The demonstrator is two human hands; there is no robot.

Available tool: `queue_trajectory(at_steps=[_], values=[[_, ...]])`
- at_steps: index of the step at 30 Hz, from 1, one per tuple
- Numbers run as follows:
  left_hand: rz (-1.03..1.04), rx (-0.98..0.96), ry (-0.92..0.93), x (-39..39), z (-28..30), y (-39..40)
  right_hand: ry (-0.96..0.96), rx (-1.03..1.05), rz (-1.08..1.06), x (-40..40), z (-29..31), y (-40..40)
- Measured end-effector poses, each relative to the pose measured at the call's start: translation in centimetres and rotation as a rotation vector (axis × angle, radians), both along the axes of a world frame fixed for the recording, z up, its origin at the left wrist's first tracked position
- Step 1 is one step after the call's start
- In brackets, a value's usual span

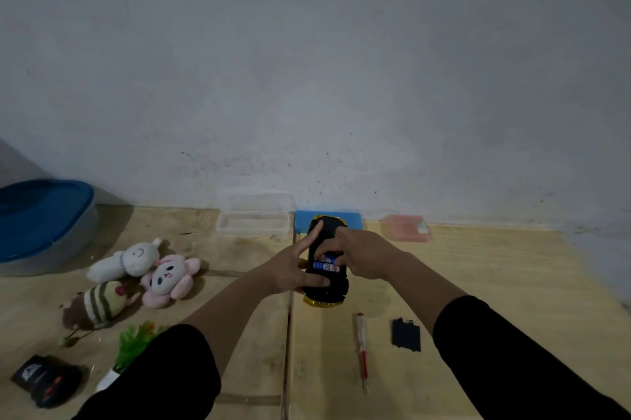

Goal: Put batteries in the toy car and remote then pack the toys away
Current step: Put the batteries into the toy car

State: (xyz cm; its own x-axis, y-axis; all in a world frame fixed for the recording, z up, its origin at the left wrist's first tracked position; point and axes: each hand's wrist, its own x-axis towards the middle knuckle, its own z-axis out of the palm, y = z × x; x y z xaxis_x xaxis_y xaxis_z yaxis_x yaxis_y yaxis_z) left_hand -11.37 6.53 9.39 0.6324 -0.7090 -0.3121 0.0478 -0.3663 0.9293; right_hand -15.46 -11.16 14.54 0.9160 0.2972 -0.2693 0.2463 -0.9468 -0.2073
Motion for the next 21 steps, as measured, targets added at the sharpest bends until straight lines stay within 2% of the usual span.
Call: queue_trajectory(at_steps=[12, 21], values=[[0.007, -0.032, 0.019, -0.1, -0.4, -0.6, 0.022, -0.144, 0.133, 0.6, -0.2, -0.4], [0.010, -0.007, 0.034, -1.8, -0.9, -1.1, 0.046, -0.081, 0.086, -0.5, -0.5, -0.7]])
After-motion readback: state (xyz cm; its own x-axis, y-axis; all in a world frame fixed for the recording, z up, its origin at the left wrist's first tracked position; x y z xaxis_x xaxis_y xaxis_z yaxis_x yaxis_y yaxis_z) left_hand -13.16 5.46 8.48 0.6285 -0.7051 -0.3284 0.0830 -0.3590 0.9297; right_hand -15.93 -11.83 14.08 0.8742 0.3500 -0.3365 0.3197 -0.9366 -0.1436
